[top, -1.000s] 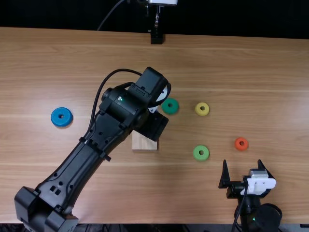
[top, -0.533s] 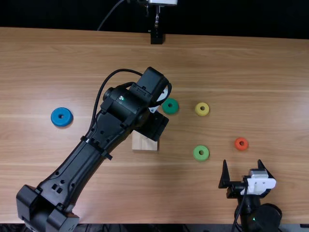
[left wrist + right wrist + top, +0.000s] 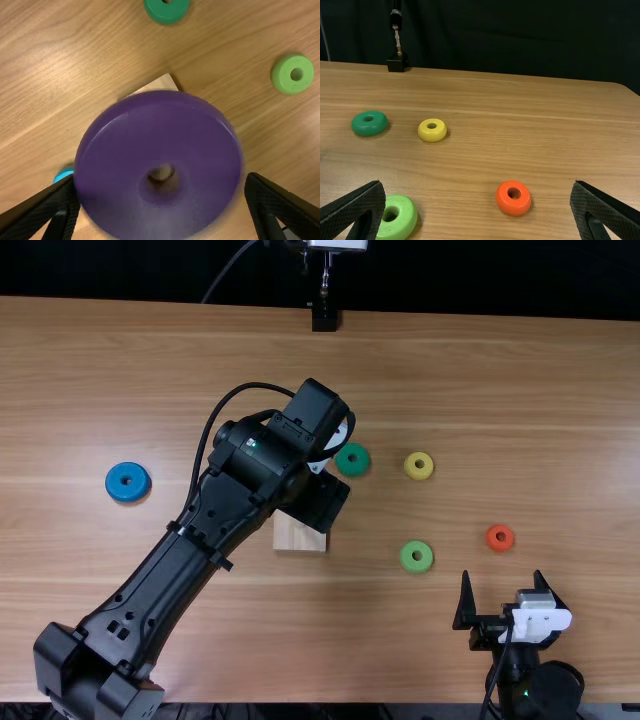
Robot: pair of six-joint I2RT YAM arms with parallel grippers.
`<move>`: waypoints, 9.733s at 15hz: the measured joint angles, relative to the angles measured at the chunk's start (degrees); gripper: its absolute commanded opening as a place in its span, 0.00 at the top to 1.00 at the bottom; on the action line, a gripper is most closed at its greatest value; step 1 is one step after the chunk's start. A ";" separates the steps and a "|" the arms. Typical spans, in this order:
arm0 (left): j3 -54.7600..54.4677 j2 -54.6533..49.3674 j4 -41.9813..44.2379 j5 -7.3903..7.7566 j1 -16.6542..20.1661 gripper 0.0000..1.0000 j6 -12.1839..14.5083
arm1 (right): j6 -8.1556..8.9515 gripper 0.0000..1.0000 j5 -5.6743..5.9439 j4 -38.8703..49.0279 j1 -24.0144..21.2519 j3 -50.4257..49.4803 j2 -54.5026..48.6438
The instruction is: Build the Hanoi tower: stack the rings onto the peg from bottom to top in this color order: purple, dark blue, light blue, dark green, light green, yellow, orange.
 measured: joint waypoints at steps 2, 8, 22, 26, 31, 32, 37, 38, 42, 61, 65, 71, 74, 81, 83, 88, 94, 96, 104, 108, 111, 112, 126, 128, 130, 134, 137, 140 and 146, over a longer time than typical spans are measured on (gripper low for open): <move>0.00 0.00 -0.57 0.02 0.57 0.00 -0.02 | -0.02 0.00 0.00 0.00 0.00 0.00 0.00; 0.00 0.00 -0.35 -0.02 0.94 0.00 -0.02 | -0.02 0.00 0.02 -0.02 0.00 0.00 0.00; -1.25 -11.54 15.08 -0.57 18.75 0.00 -0.04 | 0.00 0.00 0.02 0.00 0.02 -0.02 0.00; -18.05 -21.24 23.12 -0.61 27.34 0.00 -0.11 | 0.00 0.00 0.02 -0.02 0.02 0.00 0.00; -30.34 -23.04 23.04 -0.44 37.46 0.00 0.02 | 0.00 0.00 0.02 0.00 0.00 -0.02 0.00; -31.50 -23.30 22.99 -0.57 38.73 0.00 0.04 | -0.02 0.00 0.00 0.02 0.00 -0.02 0.00; -32.33 -16.98 19.63 -0.42 38.75 0.00 5.84 | -0.02 0.00 0.00 -0.02 0.02 0.00 0.00; -32.33 -14.34 19.43 -0.46 38.75 0.00 8.09 | 0.00 0.00 0.02 0.00 0.00 0.00 0.00; -31.89 -6.40 19.32 -1.07 38.75 0.00 13.62 | 0.00 0.00 0.02 0.00 0.00 -0.02 0.00; -17.94 13.00 20.72 -1.31 41.11 0.00 15.06 | 0.00 0.00 0.02 0.02 0.00 -0.02 0.00; -17.20 13.99 20.48 -1.27 41.00 0.00 15.10 | 0.00 0.00 0.00 -0.04 0.00 0.00 0.00; -16.76 15.30 20.55 -1.16 41.00 0.00 15.08 | 0.02 0.00 0.00 -0.02 0.00 0.00 0.00; -16.76 15.30 20.55 -1.07 41.00 0.00 15.06 | 0.00 0.00 0.02 -0.02 0.00 -0.02 0.00; -16.76 16.06 20.31 -1.05 41.00 0.00 15.06 | 0.00 0.00 0.02 0.00 0.00 -0.02 0.00; -16.74 16.59 20.17 -0.92 41.00 0.00 15.08 | 0.00 0.00 0.02 -0.04 0.02 0.00 0.00; -16.76 16.59 19.67 -0.87 41.00 0.94 15.10 | 0.00 0.00 0.00 -0.02 0.00 -0.02 0.00; -16.50 16.61 19.41 -0.85 41.00 1.00 15.13 | -0.04 0.00 0.00 0.00 0.00 -0.02 0.00; -14.45 16.24 17.53 -0.87 41.00 1.00 15.08 | 0.00 0.00 0.00 -0.02 0.00 0.00 0.00; 3.74 9.27 -12.04 -1.01 38.14 1.00 14.82 | 0.00 0.00 0.02 -0.02 0.00 0.00 0.00; 2.95 3.61 -7.37 -0.28 31.80 1.00 14.10 | 0.00 0.00 0.00 -0.02 0.00 0.00 0.00; -7.93 -6.12 3.98 0.17 28.06 1.00 6.95 | 0.02 0.00 0.02 -0.02 0.02 -0.02 0.00; -9.14 -7.48 3.80 0.22 26.80 1.00 4.98 | 0.00 0.00 0.00 0.00 0.00 0.00 0.00; 4.61 -6.71 -13.42 0.24 10.12 1.00 -3.85 | 0.00 0.00 0.02 -0.04 0.00 0.00 0.00; 5.20 -4.42 -12.85 0.24 7.91 1.00 -4.50 | 0.00 0.00 0.00 0.00 0.00 0.00 0.00; 5.88 -1.88 -12.70 0.22 5.84 1.00 -4.72 | 0.00 0.00 0.02 0.00 0.00 -0.02 0.00; 9.44 1.07 -12.46 0.20 3.87 1.00 -4.74 | 0.00 0.00 0.00 -0.02 0.00 0.00 0.00; 10.95 2.60 -11.80 0.09 3.72 1.00 -4.70 | 0.00 0.00 0.02 0.00 0.02 -0.02 0.00; 10.93 4.79 -10.08 0.02 2.69 1.00 -4.72 | -0.02 0.00 0.00 0.00 0.02 0.00 0.00; 10.93 6.64 -9.42 0.00 1.11 1.00 -4.74 | -0.02 0.00 -0.02 -0.02 0.00 -0.02 0.00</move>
